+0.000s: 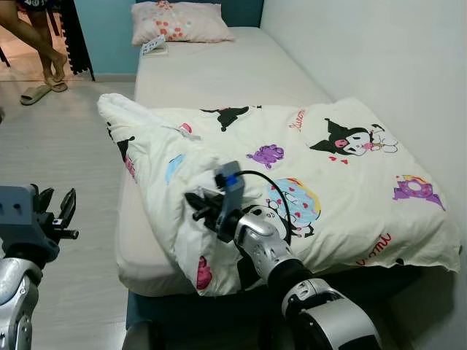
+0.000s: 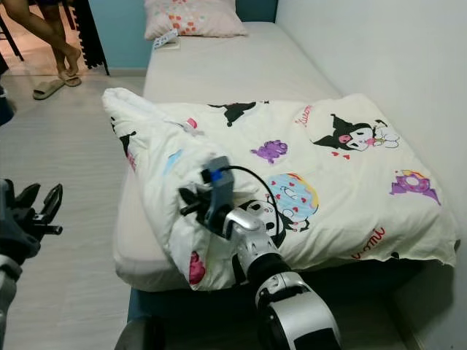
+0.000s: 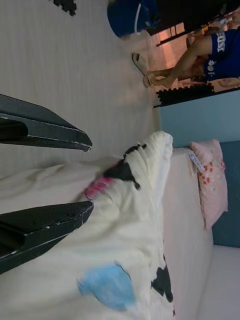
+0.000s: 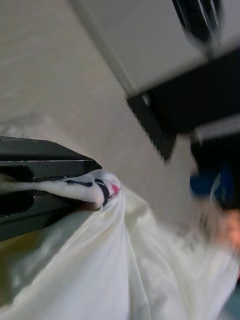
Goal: Clean up the room
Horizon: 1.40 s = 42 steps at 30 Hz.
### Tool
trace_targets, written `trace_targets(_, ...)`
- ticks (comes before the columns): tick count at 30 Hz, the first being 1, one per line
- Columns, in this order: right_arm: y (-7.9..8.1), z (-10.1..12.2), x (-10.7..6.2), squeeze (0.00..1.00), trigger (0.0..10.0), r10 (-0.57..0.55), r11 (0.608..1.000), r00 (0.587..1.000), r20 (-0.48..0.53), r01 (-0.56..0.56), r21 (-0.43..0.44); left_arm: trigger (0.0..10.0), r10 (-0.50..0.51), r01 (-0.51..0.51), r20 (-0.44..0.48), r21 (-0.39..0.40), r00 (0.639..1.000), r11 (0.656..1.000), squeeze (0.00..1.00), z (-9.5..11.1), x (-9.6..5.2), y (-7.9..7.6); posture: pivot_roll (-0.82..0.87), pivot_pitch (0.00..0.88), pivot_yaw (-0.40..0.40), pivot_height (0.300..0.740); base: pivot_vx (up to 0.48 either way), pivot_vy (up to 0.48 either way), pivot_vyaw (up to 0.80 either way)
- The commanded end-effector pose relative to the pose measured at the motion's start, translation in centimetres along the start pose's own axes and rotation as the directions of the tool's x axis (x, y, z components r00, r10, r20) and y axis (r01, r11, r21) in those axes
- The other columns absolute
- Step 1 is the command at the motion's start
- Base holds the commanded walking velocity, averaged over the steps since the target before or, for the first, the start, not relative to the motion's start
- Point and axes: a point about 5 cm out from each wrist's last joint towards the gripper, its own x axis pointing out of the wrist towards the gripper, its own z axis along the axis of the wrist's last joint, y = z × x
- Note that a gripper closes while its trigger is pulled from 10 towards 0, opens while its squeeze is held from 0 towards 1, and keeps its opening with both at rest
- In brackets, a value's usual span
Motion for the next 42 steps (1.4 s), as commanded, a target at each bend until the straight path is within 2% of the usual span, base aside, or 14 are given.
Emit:
trace_targets(1,6.0,-2.3,2.3,0.0,0.0,0.144,0.983,0.989,0.042,-0.148,0.107,10.0,0.009,-0.008,-0.011,0.017,1.0,1.0,0.0,-0.2,-0.1,0.4,0.13,0.085,-0.12,0.577,0.0,0.0,0.0)
trace_targets(2,6.7,-2.7,2.3,0.0,0.7,0.188,0.979,0.982,0.028,-0.19,0.069,10.0,0.004,-0.004,-0.013,0.017,1.0,1.0,0.0,-0.3,-0.1,0.2,0.13,0.085,-0.119,0.577,0.0,0.0,0.0)
trace_targets(3,7.1,-3.1,2.1,0.0,4.1,0.213,0.976,0.977,0.012,-0.213,0.038,10.0,0.002,-0.001,-0.014,0.014,1.0,1.0,0.0,-0.4,-0.1,0.0,0.13,0.085,-0.118,0.577,0.0,0.0,0.0)
trace_targets(4,7.2,-3.5,1.9,0.0,10.0,0.211,0.977,0.977,-0.004,-0.211,0.01,10.0,-0.002,0.002,-0.018,0.015,1.0,1.0,0.0,-0.6,0.0,-0.1,0.13,0.085,-0.118,0.577,0.0,0.0,0.0)
trace_targets(7,7.0,-3.9,1.6,0.0,10.0,0.193,0.981,0.981,-0.023,-0.193,-0.004,10.0,-0.007,0.007,-0.025,0.018,1.0,1.0,0.0,-0.8,0.1,-0.3,0.13,0.085,-0.118,0.577,0.0,0.0,0.0)
trace_targets(8,6.7,-4.1,1.4,1.0,10.0,0.184,0.983,0.983,-0.028,-0.184,0.01,10.0,-0.011,0.012,-0.03,0.02,0.999,1.0,0.0,-0.9,0.2,-0.5,0.12,0.084,-0.115,0.577,0.0,0.0,0.0)
trace_targets(13,6.0,-4.2,1.0,0.89,10.0,0.144,0.989,0.989,-0.039,-0.145,-0.024,10.0,-0.028,0.03,-0.053,0.034,0.998,0.999,0.0,-1.4,0.4,-0.9,0.12,0.085,-0.109,0.577,0.0,0.0,0.0)
trace_targets(14,5.8,-4.3,0.9,0.0,10.0,0.129,0.991,0.991,-0.043,-0.13,-0.042,10.0,-0.034,0.037,-0.06,0.04,0.998,0.999,0.0,-1.5,0.5,-1.1,0.12,0.085,-0.109,0.577,0.0,0.0,0.0)
trace_targets(22,4.0,-5.4,-0.3,0.0,10.0,-0.003,0.996,0.992,-0.13,-0.008,-0.084,10.0,-0.067,0.071,-0.072,0.052,0.995,0.996,0.0,-1.8,0.8,-2.0,0.11,0.083,-0.107,0.577,0.0,0.0,0.0)
trace_targets(23,1.6,-6.8,-2.2,0.0,10.0,-0.149,0.987,0.962,-0.228,0.131,-0.09,10.0,-0.1,0.104,-0.075,0.055,0.992,0.993,0.0,-2.0,1.1,-2.7,0.11,0.084,-0.103,0.577,0.0,0.0,0.0)
trace_targets(27,1.6,-6.8,-2.2,0.0,10.0,-0.149,0.987,0.962,-0.228,0.131,-0.09,10.0,-0.1,0.104,-0.075,0.055,0.992,0.993,0.0,-2.0,1.1,-2.7,0.11,0.084,-0.103,0.577,0.0,0.0,0.0)
trace_targets(32,-3.4,-9.0,-8.5,0.0,10.0,-0.366,0.93,0.847,-0.385,0.344,-0.128,10.0,-0.197,0.198,-0.04,0.027,0.98,0.98,0.0,-1.7,2.5,-5.1,0.09,0.082,-0.09,0.577,0.0,0.0,0.0)
trace_targets(41,-6.2,-8.1,-12.1,0.0,10.0,-0.536,0.843,0.785,-0.312,0.517,-0.147,10.0,-0.274,0.274,-0.003,0.017,0.962,0.962,0.0,-1.1,3.8,-7.0,0.08,0.085,-0.08,0.577,0.0,0.0,0.0)
trace_targets(42,-6.9,-6.7,-12.4,0.0,10.0,-0.558,0.829,0.8,-0.221,0.552,-0.094,10.0,-0.307,0.307,0.006,0.018,0.952,0.951,0.0,-1.0,4.2,-8.0,0.08,0.089,-0.075,0.577,0.0,0.0,0.0)
